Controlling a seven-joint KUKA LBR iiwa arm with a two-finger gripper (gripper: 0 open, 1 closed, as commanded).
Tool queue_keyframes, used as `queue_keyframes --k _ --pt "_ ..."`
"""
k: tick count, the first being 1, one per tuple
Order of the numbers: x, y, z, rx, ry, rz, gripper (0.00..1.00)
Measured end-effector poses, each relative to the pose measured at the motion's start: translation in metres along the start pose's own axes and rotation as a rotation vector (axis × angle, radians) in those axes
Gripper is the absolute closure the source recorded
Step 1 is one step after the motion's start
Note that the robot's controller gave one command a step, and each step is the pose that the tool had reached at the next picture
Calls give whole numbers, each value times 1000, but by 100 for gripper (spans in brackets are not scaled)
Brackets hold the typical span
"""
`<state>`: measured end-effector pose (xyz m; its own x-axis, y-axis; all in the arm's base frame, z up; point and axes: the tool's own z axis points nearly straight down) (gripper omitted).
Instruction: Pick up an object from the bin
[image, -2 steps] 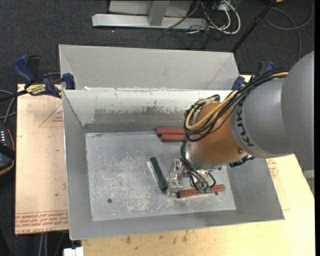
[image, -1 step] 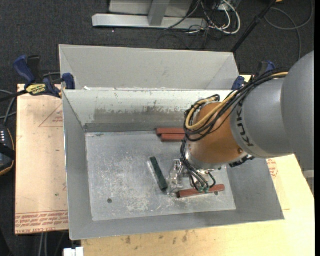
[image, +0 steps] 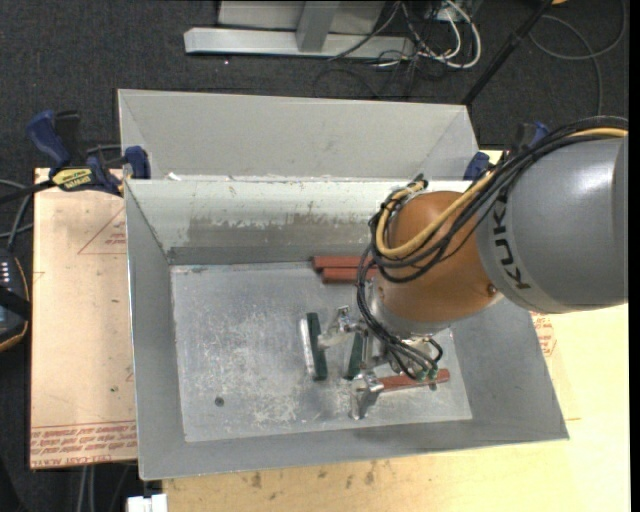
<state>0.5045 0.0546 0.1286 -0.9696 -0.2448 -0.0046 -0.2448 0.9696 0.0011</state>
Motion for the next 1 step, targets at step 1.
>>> queue_keyframes --k 1 --pt "0 -1 2 0 3 2 0"
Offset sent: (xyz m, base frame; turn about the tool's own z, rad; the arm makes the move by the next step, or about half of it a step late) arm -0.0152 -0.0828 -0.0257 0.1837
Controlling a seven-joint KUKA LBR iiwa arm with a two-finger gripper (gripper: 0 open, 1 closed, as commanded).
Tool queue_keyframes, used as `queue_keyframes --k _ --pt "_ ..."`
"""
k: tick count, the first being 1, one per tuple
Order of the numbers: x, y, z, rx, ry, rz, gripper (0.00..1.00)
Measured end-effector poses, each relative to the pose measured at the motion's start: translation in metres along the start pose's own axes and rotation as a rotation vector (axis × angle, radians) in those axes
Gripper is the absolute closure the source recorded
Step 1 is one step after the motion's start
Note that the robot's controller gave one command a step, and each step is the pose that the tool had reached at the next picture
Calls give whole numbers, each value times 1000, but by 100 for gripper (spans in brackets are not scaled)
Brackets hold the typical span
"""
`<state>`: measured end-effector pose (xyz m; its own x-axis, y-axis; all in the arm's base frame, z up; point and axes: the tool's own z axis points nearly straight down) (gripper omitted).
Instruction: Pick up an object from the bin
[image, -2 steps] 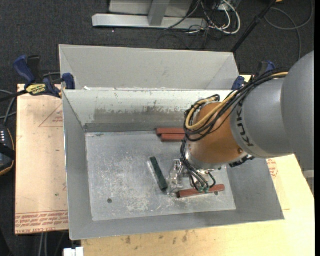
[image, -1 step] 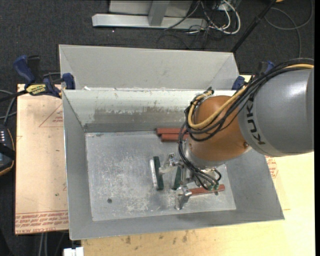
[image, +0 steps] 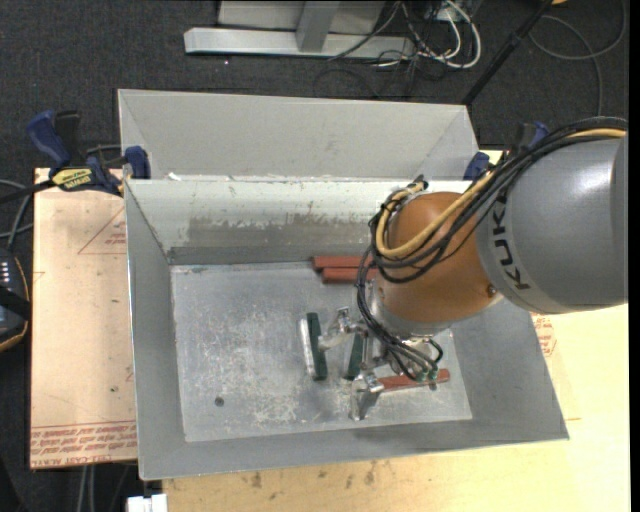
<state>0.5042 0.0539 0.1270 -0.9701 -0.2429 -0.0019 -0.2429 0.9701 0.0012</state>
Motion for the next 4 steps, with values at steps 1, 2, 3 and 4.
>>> queue_keyframes --k 1,2,3,4 --pt "15 -34 11 -1 0 84 0" --pt "15 -55 34 4 -8 14 0" --pt "-14 -80 43 9 -45 -235 100" --pt "-14 -80 43 9 -45 -235 100"
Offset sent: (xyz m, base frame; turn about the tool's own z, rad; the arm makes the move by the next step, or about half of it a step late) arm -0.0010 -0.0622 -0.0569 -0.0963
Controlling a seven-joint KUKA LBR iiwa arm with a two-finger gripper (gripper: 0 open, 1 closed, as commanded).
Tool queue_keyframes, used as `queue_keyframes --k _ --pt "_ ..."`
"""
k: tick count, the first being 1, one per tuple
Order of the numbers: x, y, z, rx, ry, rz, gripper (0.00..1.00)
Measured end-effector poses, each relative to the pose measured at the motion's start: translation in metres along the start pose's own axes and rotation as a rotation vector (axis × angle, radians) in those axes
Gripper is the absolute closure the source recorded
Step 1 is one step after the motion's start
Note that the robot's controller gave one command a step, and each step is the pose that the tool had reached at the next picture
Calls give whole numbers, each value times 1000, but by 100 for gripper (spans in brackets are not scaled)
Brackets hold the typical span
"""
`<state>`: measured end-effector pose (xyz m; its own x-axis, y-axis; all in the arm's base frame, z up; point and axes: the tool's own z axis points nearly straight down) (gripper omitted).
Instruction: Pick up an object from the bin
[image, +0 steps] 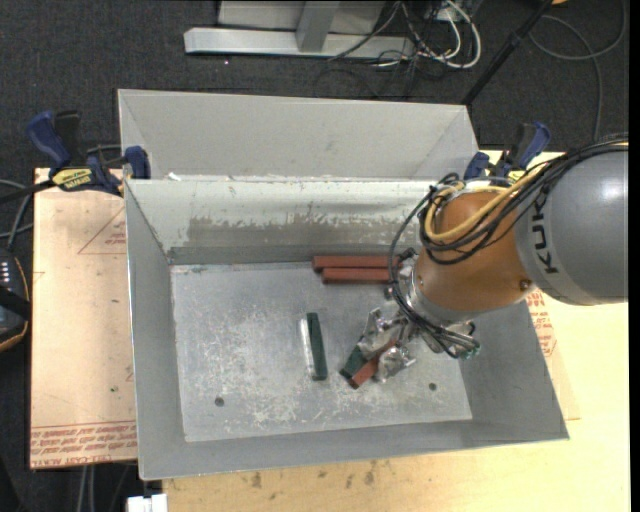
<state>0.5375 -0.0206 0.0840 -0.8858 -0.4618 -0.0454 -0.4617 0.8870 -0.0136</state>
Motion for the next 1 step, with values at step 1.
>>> queue_keyframes --k 1 --pt "-15 8 -148 -12 39 -18 100"
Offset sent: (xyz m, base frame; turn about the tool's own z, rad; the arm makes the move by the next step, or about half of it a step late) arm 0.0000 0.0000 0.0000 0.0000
